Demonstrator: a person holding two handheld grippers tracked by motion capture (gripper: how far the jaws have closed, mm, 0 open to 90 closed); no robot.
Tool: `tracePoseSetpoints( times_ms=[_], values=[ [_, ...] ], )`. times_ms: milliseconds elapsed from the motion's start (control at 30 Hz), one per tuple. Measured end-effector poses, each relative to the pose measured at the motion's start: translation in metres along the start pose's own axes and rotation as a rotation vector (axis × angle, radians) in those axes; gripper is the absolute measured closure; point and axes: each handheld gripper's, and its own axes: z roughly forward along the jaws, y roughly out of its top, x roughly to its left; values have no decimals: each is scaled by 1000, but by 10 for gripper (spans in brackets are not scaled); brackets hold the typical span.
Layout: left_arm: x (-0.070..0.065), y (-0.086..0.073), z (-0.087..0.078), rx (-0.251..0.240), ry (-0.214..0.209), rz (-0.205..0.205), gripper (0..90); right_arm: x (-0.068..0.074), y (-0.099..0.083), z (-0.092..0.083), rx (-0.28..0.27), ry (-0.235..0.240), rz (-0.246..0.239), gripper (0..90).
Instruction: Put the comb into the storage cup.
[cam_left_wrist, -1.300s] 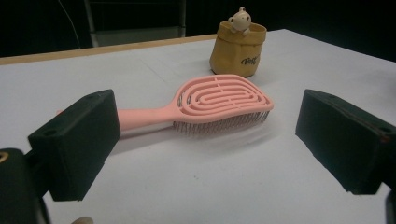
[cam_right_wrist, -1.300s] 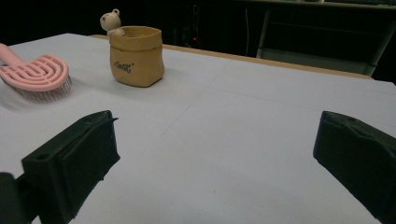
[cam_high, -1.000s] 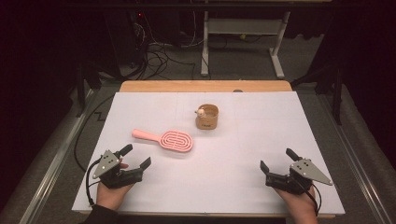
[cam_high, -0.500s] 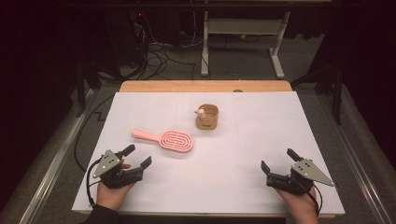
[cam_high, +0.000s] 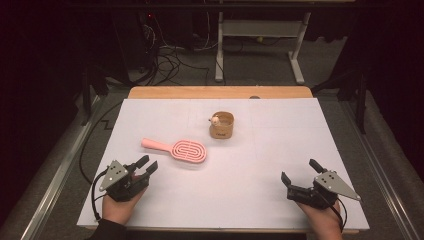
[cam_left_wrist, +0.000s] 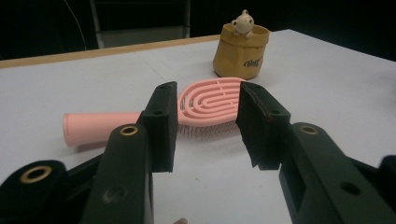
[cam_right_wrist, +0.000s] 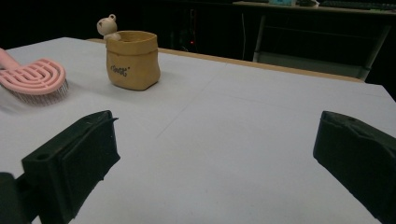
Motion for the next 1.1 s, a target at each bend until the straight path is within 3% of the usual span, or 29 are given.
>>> tracePoseSetpoints(
  times_ms=[33,67,267,300,467,667,933,1100],
  values=[
    [0,0,0,0,0,0,577,0,0,0,-1,0,1,3],
    [0,0,0,4,-5,9,635,0,0,0,-2,0,0,3],
    [-2,-1,0,15,-11,36,651,0,0,-1,-3,-1,1,3],
    [-2,-1,0,14,-8,40,704,0,0,0,-4,-1,1,3],
    [-1,-2,0,12,-12,42,743,0,0,-1,-5,-1,1,3],
    [0,-2,1,17,-6,25,744,0,0,-1,-4,-2,0,3],
    [6,-5,1,23,0,3,879,0,0,-1,-6,-5,2,3],
    [8,-6,2,26,6,1,886,1,0,-1,-5,-4,-4,3]
  ],
)
